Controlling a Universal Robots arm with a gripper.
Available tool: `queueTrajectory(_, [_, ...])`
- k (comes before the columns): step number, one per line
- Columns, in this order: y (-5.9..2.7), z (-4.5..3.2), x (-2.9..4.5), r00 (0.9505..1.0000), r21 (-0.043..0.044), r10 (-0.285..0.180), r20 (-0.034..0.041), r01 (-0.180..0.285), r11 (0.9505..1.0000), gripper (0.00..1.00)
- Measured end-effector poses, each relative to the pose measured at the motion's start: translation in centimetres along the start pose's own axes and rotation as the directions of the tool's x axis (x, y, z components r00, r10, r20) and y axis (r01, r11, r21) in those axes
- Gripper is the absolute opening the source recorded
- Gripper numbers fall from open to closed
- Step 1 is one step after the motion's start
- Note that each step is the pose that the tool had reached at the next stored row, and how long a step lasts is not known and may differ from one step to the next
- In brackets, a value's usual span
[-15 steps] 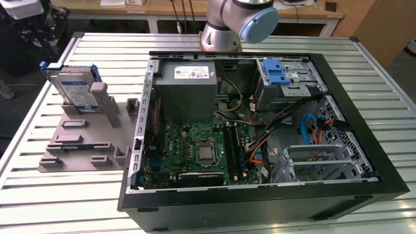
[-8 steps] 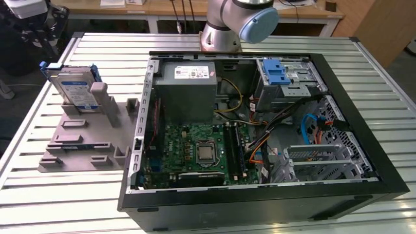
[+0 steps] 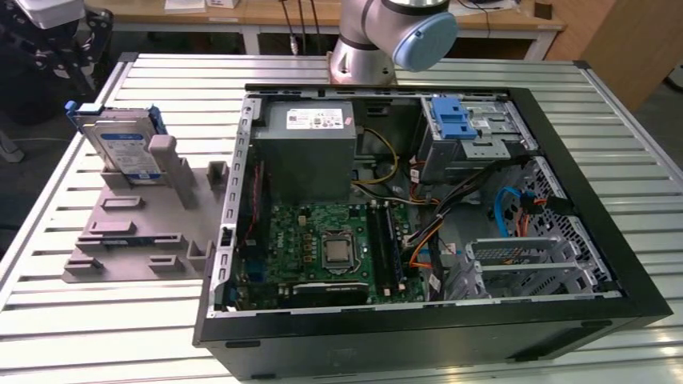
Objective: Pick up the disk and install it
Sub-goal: 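Pick up the disk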
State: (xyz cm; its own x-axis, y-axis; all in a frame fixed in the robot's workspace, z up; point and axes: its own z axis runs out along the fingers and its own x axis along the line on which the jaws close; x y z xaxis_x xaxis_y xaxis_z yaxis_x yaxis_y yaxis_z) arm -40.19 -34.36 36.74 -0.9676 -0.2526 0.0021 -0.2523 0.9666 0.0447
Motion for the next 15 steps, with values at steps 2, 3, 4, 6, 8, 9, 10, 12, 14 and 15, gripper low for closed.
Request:
queueTrajectory(2, [0.0,0.0,0.0,0.9998,0.0,-0.021,-0.0009,0.021,0.9998,0.11])
queueTrajectory(3, [0.0,0.01,0.0,0.9995,0.0001,-0.03,-0.0013,0.03,0.9995,0.11])
queueTrajectory(4, [0.0,0.01,0.0,0.9992,0.0,-0.04,-0.0018,0.04,0.9992,0.11])
queueTrajectory(6, [0.0,0.01,0.0,0.9981,0.0,-0.061,-0.0027,0.061,0.9982,0.11])
queueTrajectory(8, [0.0,0.02,0.0,0.9966,0.0,-0.082,-0.0036,0.082,0.9966,0.11])
queueTrajectory(9, [0.0,0.02,0.0,0.9957,0.0,-0.093,-0.0041,0.093,0.9957,0.11])
queueTrajectory(10, [0.0,0.02,0.0,0.9947,0.0,-0.103,-0.0046,0.103,0.9947,0.11])
queueTrajectory(12, [0.0,0.03,0.0,0.9924,-0.0001,-0.123,-0.0055,0.123,0.9924,0.11])
queueTrajectory(14, [0.0,0.04,0.0,0.9896,-0.0001,-0.144,-0.0064,0.144,0.9896,0.11])
queueTrajectory(15, [0.0,0.04,0.0,0.9883,-0.0002,-0.153,-0.0069,0.153,0.9883,0.11])
